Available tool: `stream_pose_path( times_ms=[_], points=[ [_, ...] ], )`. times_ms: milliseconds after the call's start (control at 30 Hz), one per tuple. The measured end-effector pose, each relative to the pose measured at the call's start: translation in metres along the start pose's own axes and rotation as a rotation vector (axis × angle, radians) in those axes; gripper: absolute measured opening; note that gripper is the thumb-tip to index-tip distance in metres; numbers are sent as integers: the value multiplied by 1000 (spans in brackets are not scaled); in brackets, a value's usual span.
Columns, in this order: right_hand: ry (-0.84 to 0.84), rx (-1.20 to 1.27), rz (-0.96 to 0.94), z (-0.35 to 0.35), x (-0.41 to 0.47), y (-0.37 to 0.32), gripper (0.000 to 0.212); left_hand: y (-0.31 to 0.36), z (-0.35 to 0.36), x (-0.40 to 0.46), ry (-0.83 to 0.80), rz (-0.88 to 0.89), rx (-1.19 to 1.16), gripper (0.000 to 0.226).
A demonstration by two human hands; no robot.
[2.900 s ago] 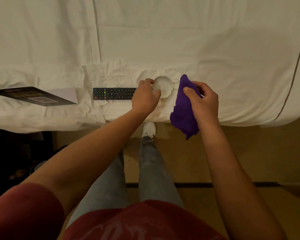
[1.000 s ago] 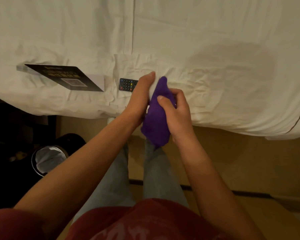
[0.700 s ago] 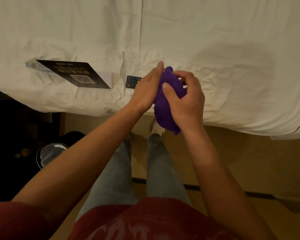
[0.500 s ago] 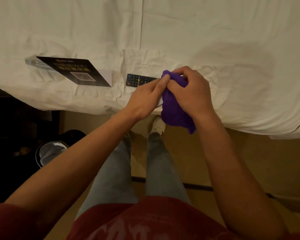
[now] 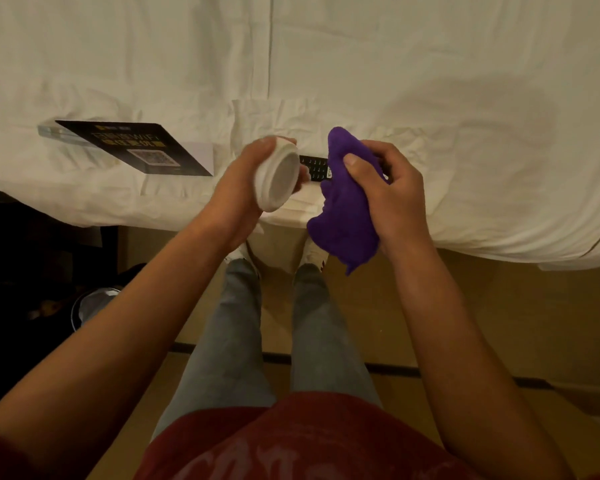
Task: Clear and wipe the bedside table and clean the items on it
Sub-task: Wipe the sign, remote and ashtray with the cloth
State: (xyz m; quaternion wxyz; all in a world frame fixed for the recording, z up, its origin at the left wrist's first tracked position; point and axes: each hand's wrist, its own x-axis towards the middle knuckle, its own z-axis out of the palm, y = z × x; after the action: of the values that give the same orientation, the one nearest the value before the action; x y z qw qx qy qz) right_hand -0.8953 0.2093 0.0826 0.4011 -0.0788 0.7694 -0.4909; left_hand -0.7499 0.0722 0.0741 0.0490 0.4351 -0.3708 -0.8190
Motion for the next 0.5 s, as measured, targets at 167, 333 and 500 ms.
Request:
stream_pose_path(
  times_ms=[167,333,500],
  points=[
    [-38,213,182,29,-1,2,19,11,15,1,-12,-7,-256,45],
    [-139,531,427,42,-14,7,26,14,29,4,80,62,-288,37],
    [-155,637,506,36,-28,15,33,11,45,-1,16,76,-117,40]
  ],
)
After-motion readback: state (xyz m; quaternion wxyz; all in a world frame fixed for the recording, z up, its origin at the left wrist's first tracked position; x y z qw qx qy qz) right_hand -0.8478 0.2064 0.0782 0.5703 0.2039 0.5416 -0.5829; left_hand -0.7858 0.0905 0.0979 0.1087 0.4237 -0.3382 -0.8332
